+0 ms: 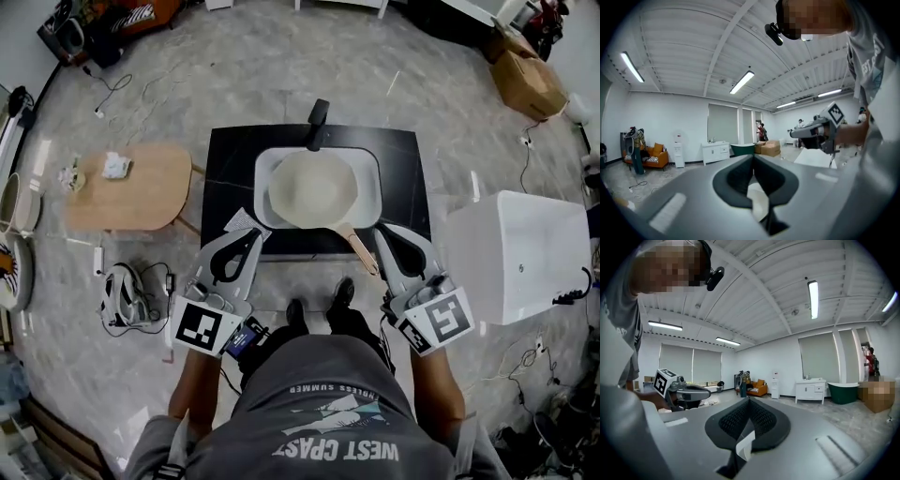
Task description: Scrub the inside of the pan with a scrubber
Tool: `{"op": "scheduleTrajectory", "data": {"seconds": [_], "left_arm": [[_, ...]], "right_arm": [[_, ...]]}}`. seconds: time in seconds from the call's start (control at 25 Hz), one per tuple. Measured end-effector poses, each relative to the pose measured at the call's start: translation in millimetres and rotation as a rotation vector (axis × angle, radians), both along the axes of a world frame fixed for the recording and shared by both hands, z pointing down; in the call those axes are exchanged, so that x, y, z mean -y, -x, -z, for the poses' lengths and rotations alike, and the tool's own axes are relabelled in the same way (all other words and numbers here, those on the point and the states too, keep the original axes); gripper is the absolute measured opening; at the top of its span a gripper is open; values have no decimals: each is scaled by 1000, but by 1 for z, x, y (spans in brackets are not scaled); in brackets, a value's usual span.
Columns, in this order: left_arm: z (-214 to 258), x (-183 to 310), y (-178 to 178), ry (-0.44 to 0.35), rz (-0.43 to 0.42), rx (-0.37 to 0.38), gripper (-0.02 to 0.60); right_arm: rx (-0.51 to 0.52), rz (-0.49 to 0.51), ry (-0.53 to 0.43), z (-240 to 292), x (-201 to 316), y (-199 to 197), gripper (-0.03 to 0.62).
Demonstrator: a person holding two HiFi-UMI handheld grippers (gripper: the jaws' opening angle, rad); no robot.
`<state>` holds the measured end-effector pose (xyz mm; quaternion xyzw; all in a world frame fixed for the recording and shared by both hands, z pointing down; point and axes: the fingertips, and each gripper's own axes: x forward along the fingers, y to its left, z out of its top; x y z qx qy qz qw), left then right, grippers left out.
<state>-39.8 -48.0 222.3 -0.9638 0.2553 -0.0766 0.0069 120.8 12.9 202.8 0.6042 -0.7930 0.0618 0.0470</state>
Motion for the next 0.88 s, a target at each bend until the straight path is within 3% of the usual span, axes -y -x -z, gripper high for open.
{"op": "scheduleTrajectory", "data": {"seconds": [0.4,0.88], "left_arm": [[3,-36,-29,-33,-123,15,2],[20,-52,-35,-55,-154,26,2]], "right_arm": [[-2,-120,-19,11,-51,-26,-2],[-11,-168,-19,18,-75,-30,-2]]}}
